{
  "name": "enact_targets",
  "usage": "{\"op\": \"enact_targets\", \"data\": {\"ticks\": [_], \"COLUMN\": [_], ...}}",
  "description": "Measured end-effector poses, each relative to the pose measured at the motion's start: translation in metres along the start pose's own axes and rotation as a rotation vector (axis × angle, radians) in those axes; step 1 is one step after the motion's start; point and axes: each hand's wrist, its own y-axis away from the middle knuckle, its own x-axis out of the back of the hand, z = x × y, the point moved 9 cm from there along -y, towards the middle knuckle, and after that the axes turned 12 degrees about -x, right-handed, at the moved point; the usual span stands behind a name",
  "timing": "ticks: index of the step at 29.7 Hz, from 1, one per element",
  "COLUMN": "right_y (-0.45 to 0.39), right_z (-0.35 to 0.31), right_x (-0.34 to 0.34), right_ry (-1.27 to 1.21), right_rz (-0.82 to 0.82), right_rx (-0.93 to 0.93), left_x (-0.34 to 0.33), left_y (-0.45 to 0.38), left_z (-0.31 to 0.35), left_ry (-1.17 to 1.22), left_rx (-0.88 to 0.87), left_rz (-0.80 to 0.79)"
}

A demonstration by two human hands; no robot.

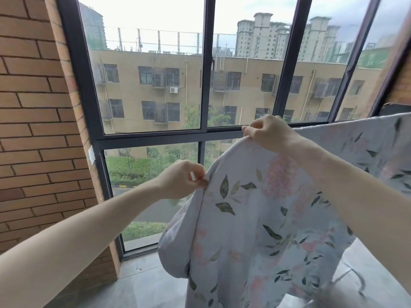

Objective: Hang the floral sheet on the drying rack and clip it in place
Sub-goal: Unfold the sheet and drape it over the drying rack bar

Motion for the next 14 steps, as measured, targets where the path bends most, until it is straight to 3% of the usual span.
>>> {"op": "enact_targets", "data": {"ticks": [2,6,11,14], "right_y": [-0.002,-0.009,-0.016,-0.028], "right_z": [0.015,0.036,0.031,0.033], "right_x": [0.006,0.01,0.007,0.019], "right_ry": [0.092,0.019,-0.026,-0.07], "right_rz": [0.044,0.035,-0.168,-0.089], "right_rx": [-0.041,-0.144,-0.173,-0.187], "left_x": [0.015,0.044,0.065,0.077], "left_y": [-0.005,-0.02,-0.05,-0.065], "left_z": [0.0,0.005,0.022,0.026], "left_ry": [-0.032,0.053,0.088,0.13], "left_rx": [0.02,0.03,0.035,0.041], "left_rz": [0.08,0.202,0.196,0.227]}}
